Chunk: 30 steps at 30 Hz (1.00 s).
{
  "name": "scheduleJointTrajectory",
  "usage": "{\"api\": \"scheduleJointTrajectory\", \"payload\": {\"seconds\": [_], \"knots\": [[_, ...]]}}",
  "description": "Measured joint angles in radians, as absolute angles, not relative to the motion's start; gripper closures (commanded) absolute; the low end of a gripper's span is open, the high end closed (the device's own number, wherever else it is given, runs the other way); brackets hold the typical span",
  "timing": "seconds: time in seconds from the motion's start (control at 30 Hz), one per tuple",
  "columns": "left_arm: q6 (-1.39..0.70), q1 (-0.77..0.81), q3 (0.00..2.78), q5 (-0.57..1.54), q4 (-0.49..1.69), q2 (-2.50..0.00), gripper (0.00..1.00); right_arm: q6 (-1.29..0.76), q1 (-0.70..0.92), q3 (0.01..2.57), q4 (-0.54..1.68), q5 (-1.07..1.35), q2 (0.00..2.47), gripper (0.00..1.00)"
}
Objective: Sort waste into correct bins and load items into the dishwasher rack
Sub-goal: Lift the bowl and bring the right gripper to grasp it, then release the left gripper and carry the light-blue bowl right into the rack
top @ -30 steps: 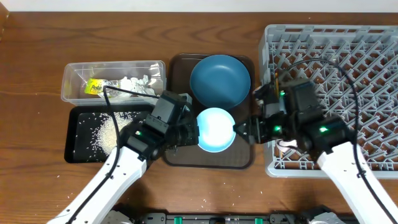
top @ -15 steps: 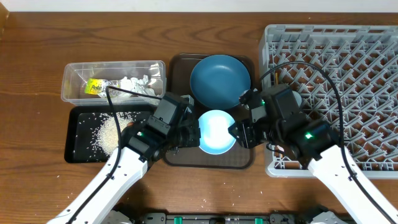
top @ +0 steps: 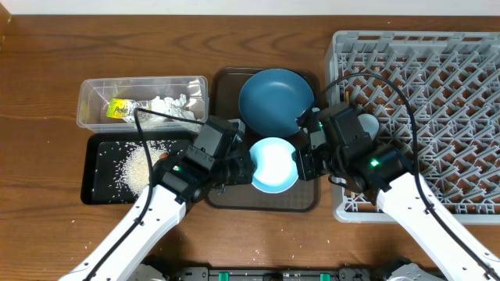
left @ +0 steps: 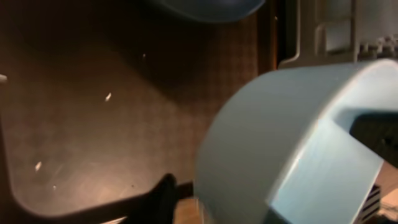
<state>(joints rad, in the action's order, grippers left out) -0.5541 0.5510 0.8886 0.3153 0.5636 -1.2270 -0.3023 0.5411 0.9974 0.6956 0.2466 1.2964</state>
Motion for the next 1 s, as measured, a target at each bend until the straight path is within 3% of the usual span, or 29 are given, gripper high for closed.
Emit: {"api": "scheduleJointTrajectory", "payload": {"seconds": [0.33, 0.57, 0.77, 1.0], "knots": [[-0.553, 0.551, 0.888, 0.314, 0.347, -1.163, 0.45, -0.277, 0.541, 0.997, 0.615, -0.158, 1.296, 0.99], [-0.553, 0.551, 0.888, 0.310, 0.352, -1.077, 0.18, -0.081, 0.541, 0.995, 0.326, -0.583, 1.296, 0.99], [-0.554, 0.551, 0.888, 0.308, 0.362, -1.082, 0.11, 0.154, 0.514, 0.995, 0.110, -0.798, 1.296, 0.99], [-0.554, 0.551, 0.888, 0.308, 0.363, -1.089, 0.07, 0.421, 0.358, 0.995, -0.124, -0.918, 1.384, 0.98]]}}
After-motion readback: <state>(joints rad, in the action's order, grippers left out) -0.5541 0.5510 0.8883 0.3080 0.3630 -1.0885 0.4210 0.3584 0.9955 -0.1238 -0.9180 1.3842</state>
